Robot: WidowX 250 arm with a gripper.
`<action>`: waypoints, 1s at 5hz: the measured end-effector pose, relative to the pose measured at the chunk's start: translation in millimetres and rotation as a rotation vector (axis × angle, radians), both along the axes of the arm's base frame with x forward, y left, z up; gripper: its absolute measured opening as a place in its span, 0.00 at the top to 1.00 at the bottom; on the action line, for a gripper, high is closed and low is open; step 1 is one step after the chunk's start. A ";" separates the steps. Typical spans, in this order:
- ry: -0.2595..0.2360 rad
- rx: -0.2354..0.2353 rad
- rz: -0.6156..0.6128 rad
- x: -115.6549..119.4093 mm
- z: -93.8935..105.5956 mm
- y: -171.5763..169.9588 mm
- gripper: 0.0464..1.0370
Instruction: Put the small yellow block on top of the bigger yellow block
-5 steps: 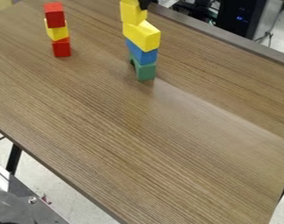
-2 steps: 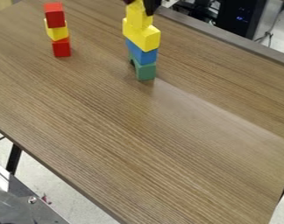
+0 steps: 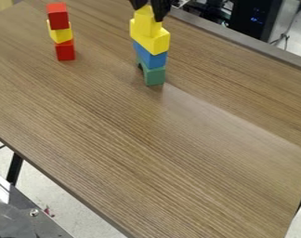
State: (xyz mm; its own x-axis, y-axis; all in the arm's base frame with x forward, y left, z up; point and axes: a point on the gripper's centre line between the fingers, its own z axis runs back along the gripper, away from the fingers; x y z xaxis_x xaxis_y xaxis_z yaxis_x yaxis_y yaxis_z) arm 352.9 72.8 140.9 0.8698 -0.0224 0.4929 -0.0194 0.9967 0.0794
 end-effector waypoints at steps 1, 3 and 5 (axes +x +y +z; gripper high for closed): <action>-0.005 -0.001 -0.001 3.8 1.4 -1.3 0.52; 0.000 -0.010 0.004 5.5 0.1 -3.0 0.14; 0.006 0.002 0.004 4.6 -0.6 -1.4 0.04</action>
State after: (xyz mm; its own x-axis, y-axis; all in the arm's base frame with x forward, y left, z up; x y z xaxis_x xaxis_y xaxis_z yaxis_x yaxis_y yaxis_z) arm 357.5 71.4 140.3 0.8726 -0.0199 0.4880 -0.0228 0.9964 0.0814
